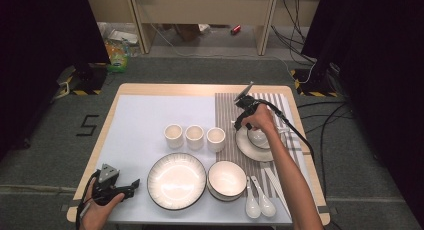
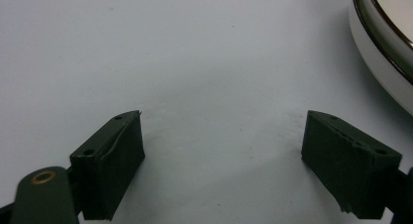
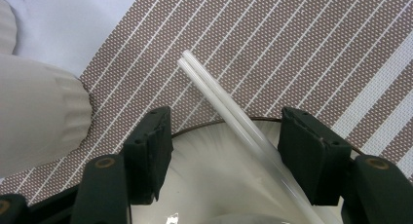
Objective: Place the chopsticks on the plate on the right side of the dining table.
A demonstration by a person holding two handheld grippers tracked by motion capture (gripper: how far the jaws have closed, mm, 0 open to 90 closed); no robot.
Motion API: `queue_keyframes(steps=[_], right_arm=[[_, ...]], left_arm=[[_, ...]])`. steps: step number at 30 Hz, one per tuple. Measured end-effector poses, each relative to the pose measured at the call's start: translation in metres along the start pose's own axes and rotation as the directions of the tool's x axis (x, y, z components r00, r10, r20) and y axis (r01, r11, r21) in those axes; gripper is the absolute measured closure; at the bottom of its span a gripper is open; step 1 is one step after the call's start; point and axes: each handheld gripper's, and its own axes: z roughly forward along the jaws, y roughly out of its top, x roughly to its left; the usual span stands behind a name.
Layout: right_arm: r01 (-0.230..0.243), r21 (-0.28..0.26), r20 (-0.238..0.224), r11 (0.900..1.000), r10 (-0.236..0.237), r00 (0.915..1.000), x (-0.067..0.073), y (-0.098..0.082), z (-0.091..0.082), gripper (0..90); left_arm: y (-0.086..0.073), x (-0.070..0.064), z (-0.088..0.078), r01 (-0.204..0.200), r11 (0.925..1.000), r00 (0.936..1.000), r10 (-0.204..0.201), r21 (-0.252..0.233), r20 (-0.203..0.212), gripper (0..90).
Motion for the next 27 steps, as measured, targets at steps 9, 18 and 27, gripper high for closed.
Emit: queue_keyframes(steps=[9, 18, 27], right_arm=[[0.012, 0.010, -0.007, 1.000, -0.012, 0.9999, 0.0027, -0.0014, 0.0007, 37.1], [0.017, 0.011, -0.007, 1.000, -0.016, 0.9998, 0.0031, -0.0019, 0.0009, 37.0], [0.009, 0.010, -0.011, 1.000, -0.009, 0.9999, 0.0032, -0.0015, -0.0003, 37.2]], left_arm=[[0.0000, 0.0001, 0.0000, -0.001, 1.0000, 1.0000, 0.001, 0.001, 0.000, 14.8], [0.0000, 0.0000, -0.0001, 0.000, 1.0000, 1.0000, 0.000, 0.001, 0.001, 14.8], [0.0001, 0.0001, -0.0002, -0.001, 1.0000, 1.0000, 0.001, 0.003, 0.000, 14.8]])
